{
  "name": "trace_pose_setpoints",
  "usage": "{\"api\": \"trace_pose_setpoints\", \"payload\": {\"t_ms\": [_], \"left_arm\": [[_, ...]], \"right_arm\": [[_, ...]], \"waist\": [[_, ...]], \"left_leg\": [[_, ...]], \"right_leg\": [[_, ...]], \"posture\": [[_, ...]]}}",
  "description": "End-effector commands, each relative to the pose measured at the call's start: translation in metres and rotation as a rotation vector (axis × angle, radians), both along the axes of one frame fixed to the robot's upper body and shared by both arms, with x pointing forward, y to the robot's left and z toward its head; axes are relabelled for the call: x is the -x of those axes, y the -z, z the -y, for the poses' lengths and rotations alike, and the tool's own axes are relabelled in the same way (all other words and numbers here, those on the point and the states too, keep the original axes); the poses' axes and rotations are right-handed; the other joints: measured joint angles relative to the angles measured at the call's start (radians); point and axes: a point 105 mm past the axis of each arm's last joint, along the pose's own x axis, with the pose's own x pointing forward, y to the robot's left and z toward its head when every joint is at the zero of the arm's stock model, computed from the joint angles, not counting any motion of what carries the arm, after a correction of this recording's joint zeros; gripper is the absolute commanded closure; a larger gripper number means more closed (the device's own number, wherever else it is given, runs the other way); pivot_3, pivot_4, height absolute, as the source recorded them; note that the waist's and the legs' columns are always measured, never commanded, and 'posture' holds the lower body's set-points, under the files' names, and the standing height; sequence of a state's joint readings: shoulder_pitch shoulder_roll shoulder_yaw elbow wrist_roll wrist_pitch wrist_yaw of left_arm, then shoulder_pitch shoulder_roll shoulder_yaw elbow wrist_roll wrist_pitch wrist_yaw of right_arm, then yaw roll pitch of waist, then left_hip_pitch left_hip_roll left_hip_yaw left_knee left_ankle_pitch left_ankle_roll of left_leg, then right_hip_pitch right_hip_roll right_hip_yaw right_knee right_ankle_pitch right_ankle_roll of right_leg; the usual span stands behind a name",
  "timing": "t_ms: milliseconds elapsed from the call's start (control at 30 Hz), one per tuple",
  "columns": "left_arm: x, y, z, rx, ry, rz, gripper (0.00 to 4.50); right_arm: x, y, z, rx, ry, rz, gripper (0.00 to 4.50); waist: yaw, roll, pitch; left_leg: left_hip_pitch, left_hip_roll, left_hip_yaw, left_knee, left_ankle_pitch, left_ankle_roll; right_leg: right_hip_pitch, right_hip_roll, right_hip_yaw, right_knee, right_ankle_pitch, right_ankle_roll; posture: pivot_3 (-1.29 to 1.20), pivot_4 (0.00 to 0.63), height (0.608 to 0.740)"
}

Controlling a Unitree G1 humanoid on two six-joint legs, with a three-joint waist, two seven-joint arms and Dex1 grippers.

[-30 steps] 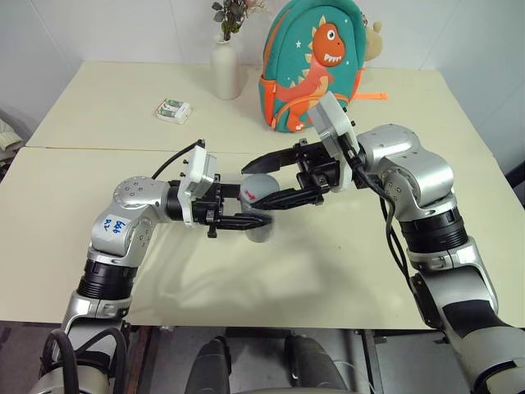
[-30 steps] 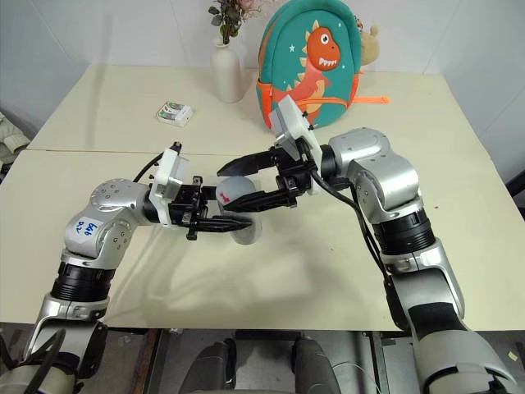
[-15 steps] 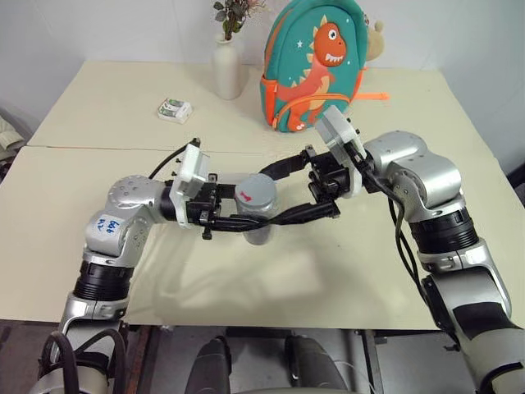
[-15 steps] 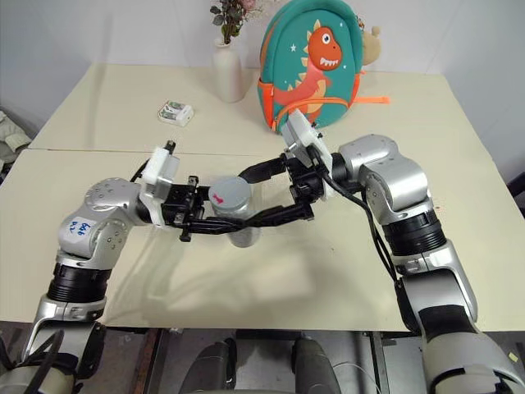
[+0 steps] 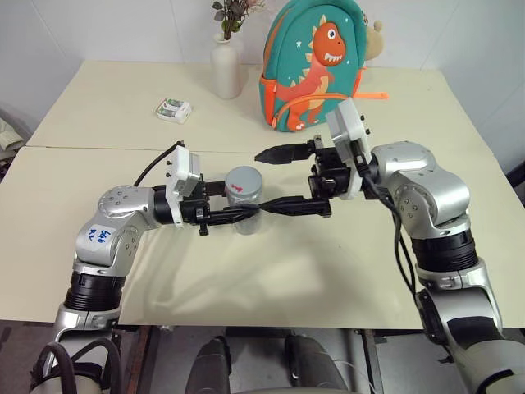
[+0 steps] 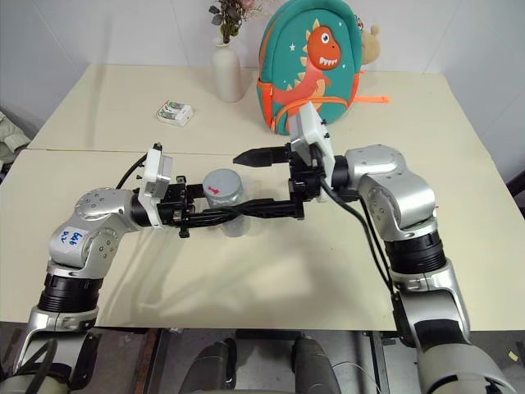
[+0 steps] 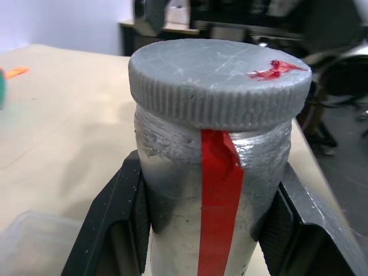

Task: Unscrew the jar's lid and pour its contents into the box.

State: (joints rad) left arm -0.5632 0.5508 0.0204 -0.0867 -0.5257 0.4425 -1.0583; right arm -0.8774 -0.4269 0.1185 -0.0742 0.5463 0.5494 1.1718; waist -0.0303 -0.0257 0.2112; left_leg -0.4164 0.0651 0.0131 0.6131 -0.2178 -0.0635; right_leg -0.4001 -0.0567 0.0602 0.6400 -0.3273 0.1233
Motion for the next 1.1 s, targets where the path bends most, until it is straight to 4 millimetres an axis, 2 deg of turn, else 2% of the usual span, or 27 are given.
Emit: {"api": "trace_pose_setpoints", "payload": {"t_ms": [33, 233, 633, 833, 1100], "left_arm": [[0.004, -0.013, 0.009, 0.018, 0.007, 0.06, 2.49], [0.008, -0.013, 0.016, 0.022, 0.031, 0.053, 2.49], [0.009, -0.009, 0.017, 0.026, 0.033, 0.046, 2.49], [0.01, -0.01, 0.017, 0.03, 0.032, 0.051, 2.49], [0.01, -0.011, 0.013, 0.033, 0.024, 0.058, 2.49]], "right_arm": [[0.003, 0.0, -0.014, -0.007, 0.032, 0.025, 0.02], [-0.004, 0.002, -0.026, -0.008, 0.083, 0.016, 0.02], [-0.014, -0.011, -0.023, -0.037, 0.098, 0.001, 0.02], [-0.03, -0.006, -0.013, -0.025, 0.154, -0.012, 0.02], [-0.052, -0.006, 0.02, -0.021, 0.267, -0.022, 0.02]], "waist": [[0.0, 0.0, 0.0], [0.001, 0.0, 0.0], [-0.001, 0.0, 0.0], [-0.001, 0.0, 0.0], [0.0, 0.0, 0.0]], "left_leg": [[0.0, 0.0, 0.0, 0.0, 0.0, 0.0], [-0.003, 0.0, 0.0, 0.001, 0.0, 0.0], [-0.006, 0.0, 0.001, 0.001, 0.001, -0.001], [-0.006, 0.0, 0.001, 0.001, 0.001, -0.001], [-0.006, 0.0, 0.001, 0.001, 0.001, -0.001]], "right_leg": [[0.0, 0.0, 0.0, 0.0, 0.0, 0.0], [-0.004, 0.0, 0.0, 0.002, 0.0, 0.0], [-0.009, 0.0, 0.001, 0.006, 0.0, 0.0], [-0.009, 0.0, 0.001, 0.006, 0.0, 0.0], [-0.009, 0.0, 0.001, 0.006, 0.0, 0.0]], "posture": [[0.0, 0.15, 0.74], [0.0, 0.15, 0.74], [0.0, 0.15, 0.74], [0.0, 0.15, 0.74], [0.0, 0.15, 0.74]]}}
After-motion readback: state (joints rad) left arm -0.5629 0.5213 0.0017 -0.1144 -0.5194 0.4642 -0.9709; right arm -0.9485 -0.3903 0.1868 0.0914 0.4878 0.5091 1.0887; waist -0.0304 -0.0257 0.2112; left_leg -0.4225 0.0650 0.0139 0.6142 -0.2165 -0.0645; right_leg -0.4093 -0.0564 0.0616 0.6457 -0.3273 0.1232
